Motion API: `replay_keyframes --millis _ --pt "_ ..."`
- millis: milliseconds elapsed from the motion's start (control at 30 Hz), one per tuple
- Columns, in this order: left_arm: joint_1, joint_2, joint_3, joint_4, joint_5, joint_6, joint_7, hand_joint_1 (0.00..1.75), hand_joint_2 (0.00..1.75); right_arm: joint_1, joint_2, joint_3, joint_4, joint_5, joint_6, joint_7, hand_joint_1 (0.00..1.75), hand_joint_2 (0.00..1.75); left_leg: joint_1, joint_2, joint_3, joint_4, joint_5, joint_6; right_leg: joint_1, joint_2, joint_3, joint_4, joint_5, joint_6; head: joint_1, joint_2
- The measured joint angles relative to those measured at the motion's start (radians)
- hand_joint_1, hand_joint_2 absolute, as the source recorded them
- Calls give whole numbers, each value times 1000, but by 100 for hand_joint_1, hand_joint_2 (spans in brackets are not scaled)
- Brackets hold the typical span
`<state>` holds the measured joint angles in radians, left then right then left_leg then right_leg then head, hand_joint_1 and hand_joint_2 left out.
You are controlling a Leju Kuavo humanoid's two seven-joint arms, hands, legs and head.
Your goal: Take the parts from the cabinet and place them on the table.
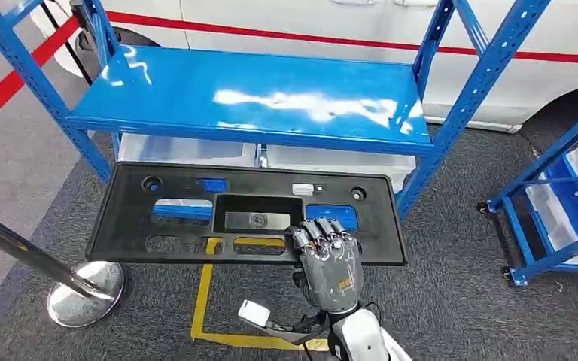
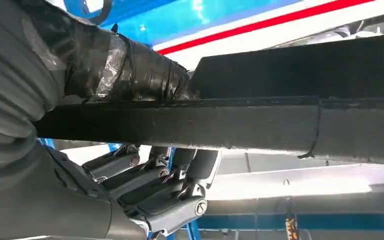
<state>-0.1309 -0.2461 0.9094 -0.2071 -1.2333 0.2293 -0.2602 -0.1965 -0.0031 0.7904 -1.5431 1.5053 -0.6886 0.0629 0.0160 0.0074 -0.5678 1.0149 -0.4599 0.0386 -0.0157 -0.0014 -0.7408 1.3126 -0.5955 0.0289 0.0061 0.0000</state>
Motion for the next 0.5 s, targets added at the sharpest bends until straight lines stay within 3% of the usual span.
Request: replay_keyframes --millis 33,67,133,167,200,300,333,367,400,467,500 --pt "0 0 0 0 0 0 0 0 175 0 0 0 2 -6 0 -1 175 175 0 1 -14 3 7 -1 0 0 5 24 8 0 0 0" --pt "0 0 0 0 1 0 0 0 175 0 0 0 4 -15 0 -5 175 175 -1 1 -27 6 15 -2 0 0 35 2 37 -2 0 0" --pt "0 -1 0 0 1 0 0 0 175 -1 0 0 7 -27 0 -11 175 175 -3 -1 -43 10 26 -7 3 0 148 -150 94 -14 0 0" --pt "0 -2 0 0 1 0 0 0 175 -4 0 0 6 -35 0 -13 175 175 -3 -1 -47 12 31 -10 6 0 209 -243 90 -26 0 0" --pt "1 -4 0 0 0 0 0 0 175 -6 0 0 6 -38 0 -16 175 175 -7 0 -53 12 37 -18 11 0 233 -291 69 -30 -1 0" --pt "-1 -5 0 0 0 0 0 0 175 -8 0 0 7 -48 0 -18 175 175 1 1 -53 4 57 -38 20 1 220 -288 86 -39 -1 0" --pt "0 -5 0 0 0 0 0 0 175 -8 0 0 7 -48 0 -18 175 175 -5 0 -55 0 62 -47 13 0 219 -301 101 -50 0 0" --pt "0 -5 0 0 0 0 0 0 175 -10 0 0 7 -48 0 -18 175 175 0 -3 -63 14 37 -50 7 -6 214 -310 114 -58 0 0" --pt "1 -5 0 0 -2 0 2 0 175 -11 1 0 7 -49 0 -19 175 175 0 -4 -76 49 -9 -54 7 -5 205 -310 123 -69 -2 0" --pt "1 -5 0 0 -2 0 2 0 175 -11 2 0 7 -51 0 -19 175 175 3 -3 -119 191 -111 -61 9 -6 184 -309 136 -71 -2 0" --pt "1 -5 0 0 -2 0 2 0 175 -11 2 0 10 -51 0 -19 175 175 4 -3 -137 258 -139 -65 10 -7 173 -307 144 -71 -2 0"
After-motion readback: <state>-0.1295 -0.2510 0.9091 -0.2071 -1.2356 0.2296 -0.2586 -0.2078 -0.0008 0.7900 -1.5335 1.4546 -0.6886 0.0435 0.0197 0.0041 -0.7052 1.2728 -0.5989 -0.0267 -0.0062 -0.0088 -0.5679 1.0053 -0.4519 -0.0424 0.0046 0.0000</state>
